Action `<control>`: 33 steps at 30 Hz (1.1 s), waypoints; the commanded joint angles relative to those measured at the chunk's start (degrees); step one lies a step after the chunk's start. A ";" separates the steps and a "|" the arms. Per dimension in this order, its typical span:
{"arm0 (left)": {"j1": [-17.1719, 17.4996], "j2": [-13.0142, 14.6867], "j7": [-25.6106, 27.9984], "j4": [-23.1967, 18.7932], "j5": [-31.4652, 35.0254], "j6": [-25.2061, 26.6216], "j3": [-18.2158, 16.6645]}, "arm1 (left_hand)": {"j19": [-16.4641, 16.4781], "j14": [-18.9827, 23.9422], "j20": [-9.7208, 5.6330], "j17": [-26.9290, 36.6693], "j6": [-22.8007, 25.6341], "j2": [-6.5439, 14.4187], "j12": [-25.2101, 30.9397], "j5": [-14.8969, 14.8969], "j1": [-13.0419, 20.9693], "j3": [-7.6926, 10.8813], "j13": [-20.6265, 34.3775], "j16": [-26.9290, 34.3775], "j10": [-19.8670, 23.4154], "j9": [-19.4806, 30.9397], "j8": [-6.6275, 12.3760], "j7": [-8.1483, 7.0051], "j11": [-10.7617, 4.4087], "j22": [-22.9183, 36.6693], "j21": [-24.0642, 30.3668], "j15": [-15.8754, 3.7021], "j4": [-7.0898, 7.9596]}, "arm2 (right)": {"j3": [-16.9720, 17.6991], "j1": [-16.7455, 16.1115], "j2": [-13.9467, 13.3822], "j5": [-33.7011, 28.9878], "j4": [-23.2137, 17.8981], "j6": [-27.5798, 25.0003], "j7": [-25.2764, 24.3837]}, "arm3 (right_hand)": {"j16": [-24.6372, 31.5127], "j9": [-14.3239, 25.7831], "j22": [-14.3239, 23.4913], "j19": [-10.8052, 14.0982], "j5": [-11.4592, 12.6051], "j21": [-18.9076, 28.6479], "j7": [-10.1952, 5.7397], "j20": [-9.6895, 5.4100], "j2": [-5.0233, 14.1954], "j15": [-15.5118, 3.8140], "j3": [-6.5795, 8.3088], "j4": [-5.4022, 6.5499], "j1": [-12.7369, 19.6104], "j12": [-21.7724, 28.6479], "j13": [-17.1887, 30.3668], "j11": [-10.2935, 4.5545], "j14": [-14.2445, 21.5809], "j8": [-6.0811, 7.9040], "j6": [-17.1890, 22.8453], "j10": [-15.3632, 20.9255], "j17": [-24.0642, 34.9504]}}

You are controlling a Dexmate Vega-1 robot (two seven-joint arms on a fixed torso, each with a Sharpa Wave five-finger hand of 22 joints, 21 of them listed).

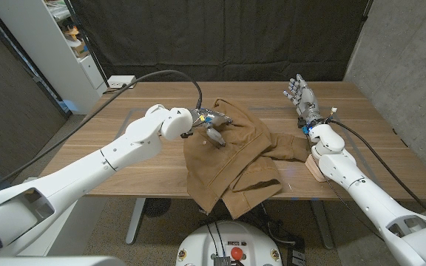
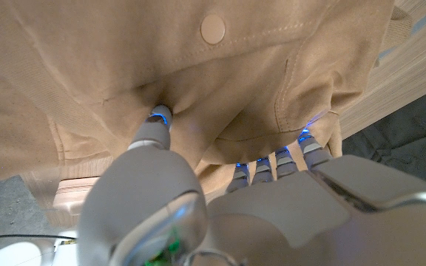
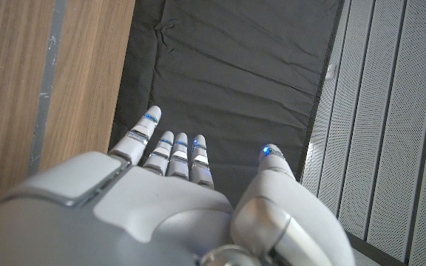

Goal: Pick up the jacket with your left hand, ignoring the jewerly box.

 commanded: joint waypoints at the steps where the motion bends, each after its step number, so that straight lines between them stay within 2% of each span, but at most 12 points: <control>1: 0.23 -0.88 0.24 0.89 1.19 0.63 0.98 | 0.02 0.10 0.28 0.32 0.11 0.05 0.13 0.38 0.76 -0.21 0.20 -0.08 0.08 0.26 -0.08 -0.16 -0.17 0.21 -0.08 0.50 -0.14 | 0.14 0.30 -0.26 0.25 0.49 -0.03 0.54 | 0.28 0.27 0.29 0.17 0.02 0.47 -0.24 0.35 0.32 0.17 0.09 -0.51 0.17 0.25 0.30 -0.09 0.51 0.26 0.45 0.25 0.08; 21: 0.21 -2.57 0.19 2.68 1.40 2.54 2.79 | 0.70 1.25 0.26 0.38 0.39 0.42 0.38 0.35 1.35 -0.20 0.34 0.37 0.55 0.28 0.00 -0.49 -0.09 0.29 0.14 0.17 -0.20 | 0.67 -0.18 -0.76 0.99 0.96 0.02 1.24 | 0.25 0.27 0.29 0.16 0.03 0.48 -0.35 0.33 0.38 0.15 0.09 -0.56 0.16 0.26 0.30 -0.14 0.47 0.26 0.45 0.26 0.09; 28: -0.15 -3.27 -1.06 2.89 1.44 3.89 3.44 | 4.72 4.01 0.23 0.61 0.85 1.93 0.65 -0.21 3.32 0.53 0.60 1.35 0.96 0.34 0.19 -0.58 -0.34 0.85 1.79 -0.55 -0.54 | 0.90 -0.54 -0.89 1.25 0.83 0.15 1.33 | 0.25 0.27 0.29 0.16 0.03 0.48 -0.26 0.36 0.40 0.20 0.09 -0.58 0.17 0.25 0.30 -0.15 0.48 0.26 0.46 0.24 0.08; 33: -0.43 -3.40 -1.60 2.88 1.38 4.33 3.80 | 8.94 5.75 0.28 0.74 1.52 2.33 0.89 -1.01 4.69 0.73 0.82 1.83 1.35 0.39 0.41 -0.98 -0.52 1.23 3.41 -1.03 -0.84 | 1.04 -0.82 -0.96 1.38 0.73 0.28 1.33 | 0.25 0.27 0.29 0.12 0.03 0.47 -0.31 0.39 0.39 0.20 0.08 -0.59 0.17 0.25 0.30 -0.09 0.48 0.27 0.47 0.23 0.08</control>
